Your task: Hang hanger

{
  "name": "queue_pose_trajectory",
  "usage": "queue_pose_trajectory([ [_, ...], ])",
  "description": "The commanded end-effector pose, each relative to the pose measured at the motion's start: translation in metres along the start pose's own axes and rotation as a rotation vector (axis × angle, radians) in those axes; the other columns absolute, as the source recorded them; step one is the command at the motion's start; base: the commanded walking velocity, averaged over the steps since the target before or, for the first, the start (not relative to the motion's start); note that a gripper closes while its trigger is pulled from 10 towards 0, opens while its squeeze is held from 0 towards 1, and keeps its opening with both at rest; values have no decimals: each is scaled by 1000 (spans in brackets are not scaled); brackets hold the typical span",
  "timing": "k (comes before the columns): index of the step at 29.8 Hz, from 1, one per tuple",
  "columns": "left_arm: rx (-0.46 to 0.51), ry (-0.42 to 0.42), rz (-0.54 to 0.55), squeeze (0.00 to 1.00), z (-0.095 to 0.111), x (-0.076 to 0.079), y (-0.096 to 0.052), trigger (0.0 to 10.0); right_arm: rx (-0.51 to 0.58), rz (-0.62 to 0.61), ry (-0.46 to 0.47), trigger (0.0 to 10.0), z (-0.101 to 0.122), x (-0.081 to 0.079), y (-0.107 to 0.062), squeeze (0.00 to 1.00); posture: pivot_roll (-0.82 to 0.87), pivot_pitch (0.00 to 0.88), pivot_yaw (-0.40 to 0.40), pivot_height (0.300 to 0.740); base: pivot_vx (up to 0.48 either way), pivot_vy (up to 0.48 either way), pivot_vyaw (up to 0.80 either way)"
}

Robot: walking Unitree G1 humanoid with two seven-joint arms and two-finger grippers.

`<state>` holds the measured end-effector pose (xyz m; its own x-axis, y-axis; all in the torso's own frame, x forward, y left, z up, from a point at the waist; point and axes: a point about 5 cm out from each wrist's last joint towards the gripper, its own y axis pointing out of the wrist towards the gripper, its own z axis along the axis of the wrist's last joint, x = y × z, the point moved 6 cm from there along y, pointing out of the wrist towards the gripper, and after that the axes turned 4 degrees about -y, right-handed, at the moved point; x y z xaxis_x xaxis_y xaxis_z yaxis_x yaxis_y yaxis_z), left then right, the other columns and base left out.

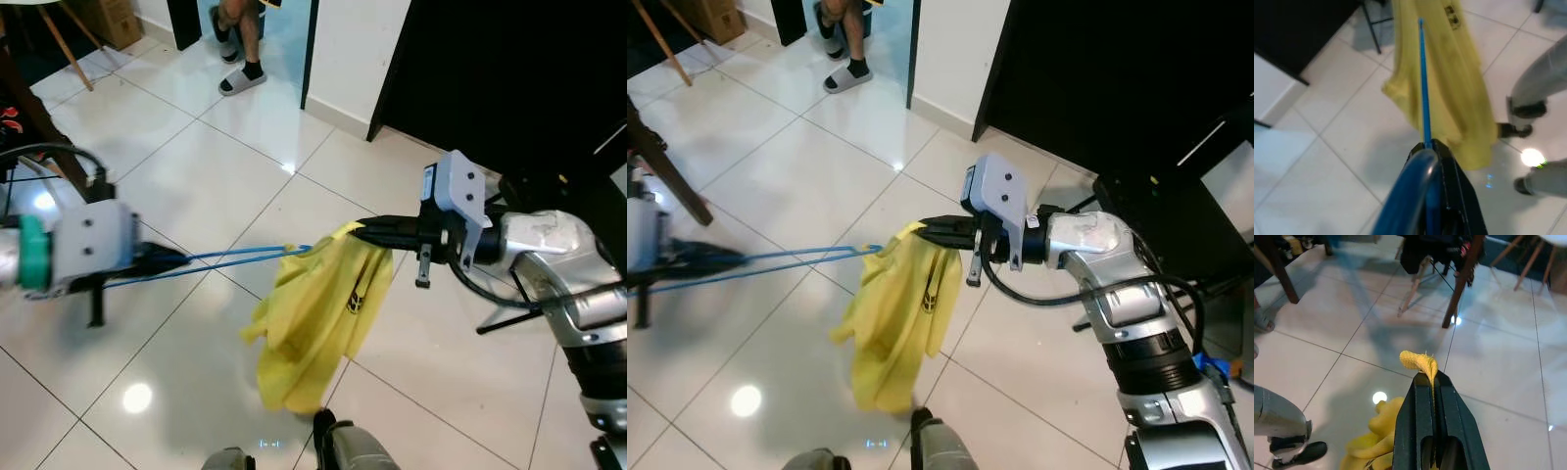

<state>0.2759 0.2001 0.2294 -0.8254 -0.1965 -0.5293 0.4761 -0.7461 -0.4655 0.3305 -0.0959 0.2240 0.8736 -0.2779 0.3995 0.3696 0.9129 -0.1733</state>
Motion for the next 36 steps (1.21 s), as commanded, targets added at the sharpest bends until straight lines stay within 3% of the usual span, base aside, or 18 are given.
queue_pose_trajectory([
  [1,16,1,-50,0,8,9,-3,10000,37,-20,74,10000,1,3,-2,0,58,129,-4,740,0,0,0],
  [6,20,37,-6,0,15,-2,-7,10000,92,9,170,10000,2,-4,-1,0,68,128,-7,740,0,0,0],
  [10,31,59,47,0,9,-11,6,10000,122,70,136,10000,16,-14,2,0,51,127,0,740,0,0,0],
  [19,46,87,98,0,11,-23,13,10000,121,143,107,10000,27,-25,-2,0,42,125,2,740,0,0,0],
  [28,95,86,85,0,20,-21,26,10000,126,146,103,10000,28,-27,5,0,38,126,2,740,0,0,0],
  [33,84,85,73,0,19,-17,19,10000,108,109,103,10000,23,-19,5,0,42,130,1,740,0,0,0],
  [36,16,64,35,0,13,-9,-5,10000,64,68,105,10000,10,-11,0,0,49,136,-1,740,0,0,0],
])
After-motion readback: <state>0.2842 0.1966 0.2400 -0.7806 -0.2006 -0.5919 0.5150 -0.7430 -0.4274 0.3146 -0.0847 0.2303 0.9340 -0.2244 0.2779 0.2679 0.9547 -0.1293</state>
